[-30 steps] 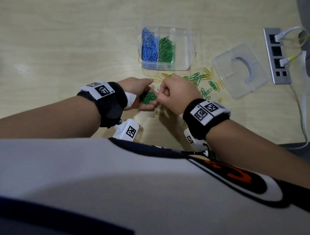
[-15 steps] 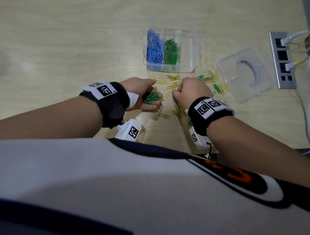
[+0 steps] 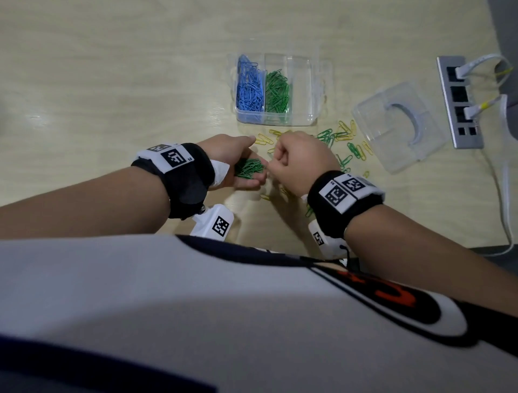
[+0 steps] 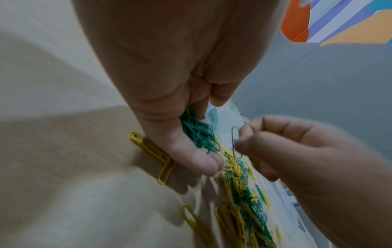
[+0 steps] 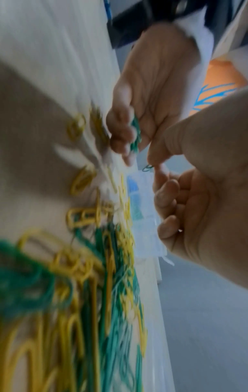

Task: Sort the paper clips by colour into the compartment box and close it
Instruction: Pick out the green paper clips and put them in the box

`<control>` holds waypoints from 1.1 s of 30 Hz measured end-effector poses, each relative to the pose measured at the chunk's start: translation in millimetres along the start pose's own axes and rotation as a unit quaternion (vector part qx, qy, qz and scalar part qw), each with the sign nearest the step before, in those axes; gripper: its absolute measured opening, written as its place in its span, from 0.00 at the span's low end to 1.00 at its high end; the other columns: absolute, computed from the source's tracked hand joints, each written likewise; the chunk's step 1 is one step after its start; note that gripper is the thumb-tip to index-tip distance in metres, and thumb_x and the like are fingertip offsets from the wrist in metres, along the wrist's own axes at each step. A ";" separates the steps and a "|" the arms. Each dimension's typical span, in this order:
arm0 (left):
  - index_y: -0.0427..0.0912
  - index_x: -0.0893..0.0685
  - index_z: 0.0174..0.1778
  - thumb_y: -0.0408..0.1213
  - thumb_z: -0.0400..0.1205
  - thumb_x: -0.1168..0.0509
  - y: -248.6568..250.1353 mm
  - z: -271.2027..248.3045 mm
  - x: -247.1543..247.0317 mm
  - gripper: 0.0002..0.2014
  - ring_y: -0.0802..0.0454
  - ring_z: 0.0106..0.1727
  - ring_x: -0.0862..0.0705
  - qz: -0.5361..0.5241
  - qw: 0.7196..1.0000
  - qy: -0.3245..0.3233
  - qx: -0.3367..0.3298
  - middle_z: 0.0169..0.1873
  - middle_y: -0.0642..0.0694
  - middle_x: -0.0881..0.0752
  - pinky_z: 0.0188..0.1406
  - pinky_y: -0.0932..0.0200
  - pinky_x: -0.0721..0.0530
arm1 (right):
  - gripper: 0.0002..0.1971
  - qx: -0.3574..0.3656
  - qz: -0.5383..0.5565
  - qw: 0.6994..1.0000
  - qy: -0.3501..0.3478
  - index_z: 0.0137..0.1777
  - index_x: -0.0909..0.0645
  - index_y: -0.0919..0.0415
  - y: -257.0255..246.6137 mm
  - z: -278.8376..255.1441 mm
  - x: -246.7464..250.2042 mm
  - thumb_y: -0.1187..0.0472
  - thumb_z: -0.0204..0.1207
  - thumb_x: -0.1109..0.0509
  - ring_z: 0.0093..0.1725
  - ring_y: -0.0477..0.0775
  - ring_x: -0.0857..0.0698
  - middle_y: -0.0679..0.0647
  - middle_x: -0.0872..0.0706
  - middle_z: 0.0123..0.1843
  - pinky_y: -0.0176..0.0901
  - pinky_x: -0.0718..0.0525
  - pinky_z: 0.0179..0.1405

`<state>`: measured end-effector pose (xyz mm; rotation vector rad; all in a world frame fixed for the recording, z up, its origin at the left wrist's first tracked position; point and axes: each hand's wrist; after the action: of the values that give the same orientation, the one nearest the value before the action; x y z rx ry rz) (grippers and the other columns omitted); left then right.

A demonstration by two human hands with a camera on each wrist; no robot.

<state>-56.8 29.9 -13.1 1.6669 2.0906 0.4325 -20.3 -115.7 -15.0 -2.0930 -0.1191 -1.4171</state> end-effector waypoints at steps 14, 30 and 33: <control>0.35 0.20 0.39 0.49 0.88 0.52 1.3 0.3 -4.4 0.24 0.50 0.28 0.18 0.004 1.000 -0.015 0.010 0.29 0.40 0.18 0.27 0.65 0.14 | 0.18 -0.179 -0.066 0.982 0.005 0.67 0.27 0.57 57.9 4.3 12.1 0.59 0.78 0.35 0.61 0.63 0.21 0.60 0.28 0.68 0.53 0.21 0.56; 0.35 0.20 0.38 0.48 0.88 0.50 3.5 4.1 -12.1 0.23 0.49 0.28 0.18 -0.018 1.000 -0.002 0.002 0.25 0.40 0.17 0.30 0.62 0.13 | 0.13 -0.081 -0.035 0.996 -0.032 0.59 0.22 0.53 65.5 -1.7 10.3 0.60 0.74 0.32 0.52 0.55 0.21 0.53 0.22 0.59 0.43 0.24 0.48; 0.34 0.19 0.38 0.48 0.88 0.50 5.5 5.1 -17.4 0.24 0.48 0.30 0.18 -0.014 1.000 -0.004 -0.002 0.23 0.41 0.17 0.32 0.61 0.13 | 0.10 -0.099 -0.007 0.995 -0.009 0.52 0.23 0.53 70.8 -1.6 14.7 0.64 0.72 0.33 0.48 0.54 0.20 0.52 0.17 0.52 0.45 0.21 0.46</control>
<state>-46.4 14.1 -12.3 1.6320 2.1036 0.4200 12.4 -177.9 -32.0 -2.2675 0.0004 -1.4704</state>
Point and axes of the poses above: each hand's wrist, its own z-axis towards the middle knuckle, its own x-axis out of the back of the hand, y = z × x
